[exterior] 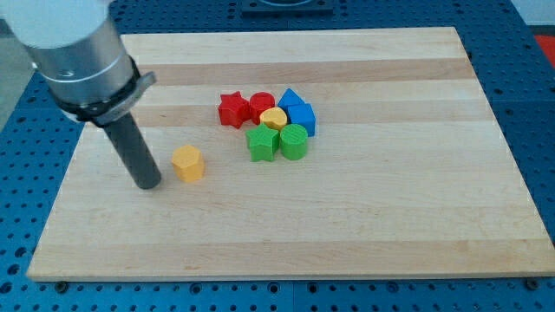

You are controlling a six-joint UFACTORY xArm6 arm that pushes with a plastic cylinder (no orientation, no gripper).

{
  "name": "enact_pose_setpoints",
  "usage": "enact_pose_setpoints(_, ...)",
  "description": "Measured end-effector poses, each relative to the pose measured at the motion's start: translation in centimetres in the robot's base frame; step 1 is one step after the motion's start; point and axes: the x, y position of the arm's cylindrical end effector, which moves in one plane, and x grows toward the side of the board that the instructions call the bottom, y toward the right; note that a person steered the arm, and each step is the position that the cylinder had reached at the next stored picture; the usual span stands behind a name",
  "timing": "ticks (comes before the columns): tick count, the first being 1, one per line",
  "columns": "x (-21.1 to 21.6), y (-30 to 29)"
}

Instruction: Drag the yellow hexagon into group of blocks

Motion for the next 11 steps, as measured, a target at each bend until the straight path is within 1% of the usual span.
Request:
enact_pose_setpoints(1, 0.5, 1.2)
enact_pose_setpoints(2, -0.2, 2.5)
enact_pose_setpoints(3, -1.8, 4.3)
enact_pose_setpoints(4, -2.6, 6.3)
enact_pose_setpoints(5, -2.6, 6.3)
enact_pose_setpoints(7, -2.8, 4.0)
enact_pose_setpoints(9, -5.4, 6.9)
enact_pose_setpoints(11, -5.8, 8.5)
